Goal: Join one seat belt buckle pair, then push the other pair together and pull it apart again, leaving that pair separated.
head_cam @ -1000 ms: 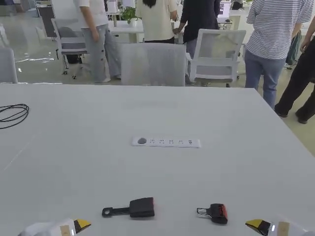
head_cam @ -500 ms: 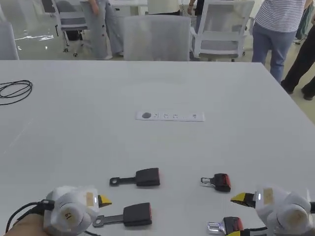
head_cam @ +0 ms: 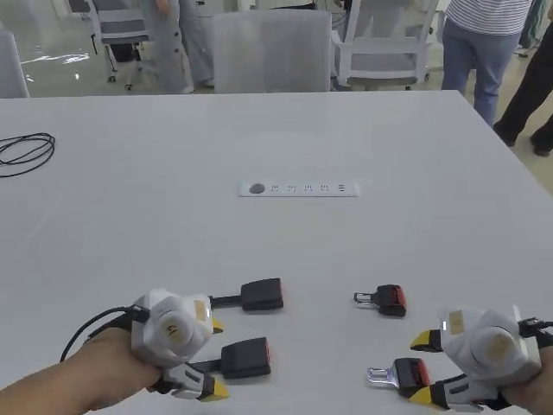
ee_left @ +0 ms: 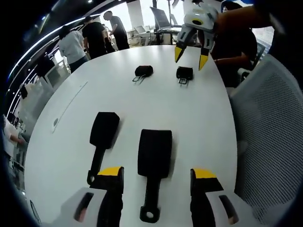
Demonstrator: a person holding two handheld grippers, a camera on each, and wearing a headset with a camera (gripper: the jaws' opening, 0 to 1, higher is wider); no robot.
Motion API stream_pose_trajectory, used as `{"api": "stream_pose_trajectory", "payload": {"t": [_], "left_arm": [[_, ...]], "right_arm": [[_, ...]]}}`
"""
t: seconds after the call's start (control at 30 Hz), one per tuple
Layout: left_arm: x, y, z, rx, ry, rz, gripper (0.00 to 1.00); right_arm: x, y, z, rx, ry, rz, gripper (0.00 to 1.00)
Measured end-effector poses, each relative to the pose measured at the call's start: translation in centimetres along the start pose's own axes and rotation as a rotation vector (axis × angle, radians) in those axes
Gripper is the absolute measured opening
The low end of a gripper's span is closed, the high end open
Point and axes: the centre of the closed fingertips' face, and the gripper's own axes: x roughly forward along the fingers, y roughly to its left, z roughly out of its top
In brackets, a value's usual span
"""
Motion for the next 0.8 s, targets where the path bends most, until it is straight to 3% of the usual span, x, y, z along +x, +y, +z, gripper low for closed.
{"api": "stream_pose_trajectory", "payload": {"t": [0.23,0.43,0.67,0.7,0.8], "left_arm": [[1.5,0.8,0.0,0.001,0.027,-0.03,0.5],[2.1,0.7,0.1,0.016,0.037,-0.064,0.43],[2.8,0.0,-0.9,0.052,0.089,-0.111,0.39],[2.8,-0.1,-0.6,0.048,0.071,-0.124,0.38],[2.9,0.0,-0.5,0.056,0.081,-0.124,0.34]], "right_arm": [[0.9,-0.3,-0.6,-0.002,0.03,0.028,0.42],[1.5,-0.2,-1.6,-0.005,0.066,0.062,0.41],[2.2,-0.5,-2.6,0.029,0.085,0.075,0.39],[2.3,-0.3,-2.7,0.026,0.087,0.087,0.38],[2.4,-0.3,-2.6,0.021,0.084,0.085,0.37]]}}
